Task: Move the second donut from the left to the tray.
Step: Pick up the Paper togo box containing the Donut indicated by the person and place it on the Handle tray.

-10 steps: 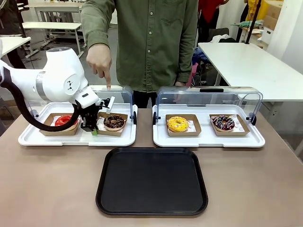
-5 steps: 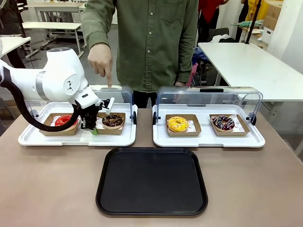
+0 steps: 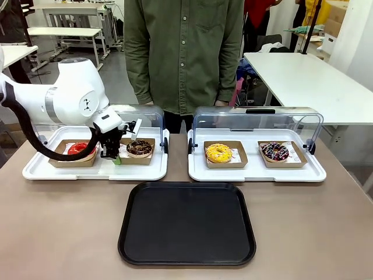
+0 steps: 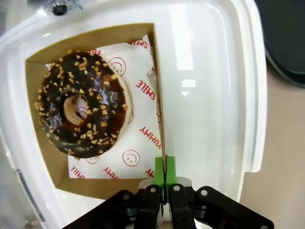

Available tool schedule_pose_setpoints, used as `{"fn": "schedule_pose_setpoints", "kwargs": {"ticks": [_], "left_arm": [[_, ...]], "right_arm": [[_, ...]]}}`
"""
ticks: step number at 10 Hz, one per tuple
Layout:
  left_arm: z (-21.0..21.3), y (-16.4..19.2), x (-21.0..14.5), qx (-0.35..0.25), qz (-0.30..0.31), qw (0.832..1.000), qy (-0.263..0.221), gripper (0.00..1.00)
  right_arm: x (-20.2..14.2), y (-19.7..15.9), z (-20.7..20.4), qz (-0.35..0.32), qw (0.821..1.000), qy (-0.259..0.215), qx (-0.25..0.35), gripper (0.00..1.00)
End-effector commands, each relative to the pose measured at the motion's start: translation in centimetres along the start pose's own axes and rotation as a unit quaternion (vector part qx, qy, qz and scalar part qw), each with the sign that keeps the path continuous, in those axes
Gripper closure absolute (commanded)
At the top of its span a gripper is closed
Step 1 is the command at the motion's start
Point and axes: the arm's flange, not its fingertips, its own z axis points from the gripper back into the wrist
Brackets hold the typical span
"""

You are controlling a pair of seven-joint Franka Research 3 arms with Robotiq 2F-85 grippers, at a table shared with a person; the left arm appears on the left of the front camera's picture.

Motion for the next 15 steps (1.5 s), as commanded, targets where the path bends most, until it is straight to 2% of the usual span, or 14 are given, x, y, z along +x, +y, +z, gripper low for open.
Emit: {"fn": "schedule_pose_setpoints", "kwargs": {"ticks": [1,5,7,12,15], "left_arm": [[2.4,-1.6,1.6,0.036,-0.007,0.999,0.031,0.99],[8.7,-6.5,4.4,0.115,-0.004,0.992,0.042,0.99],[11.1,-9.6,5.9,0.130,0.004,0.990,0.046,0.99],[11.7,-16.0,7.0,0.117,0.022,0.993,0.020,0.99],[10.5,-20.8,9.9,0.110,0.042,0.993,-0.004,0.99]], "right_arm": [[0.2,-0.2,0.0,0.013,1.000,-0.015,-0.002,0.00],[0.2,-0.2,0.0,0.013,1.000,-0.015,-0.002,0.00],[0.2,-0.2,0.0,0.013,1.000,-0.015,-0.002,0.00],[0.2,-0.2,0.0,0.013,1.000,-0.015,-0.002,0.00],[0.2,-0.2,0.0,0.013,1.000,-0.015,-0.002,0.00]]}}
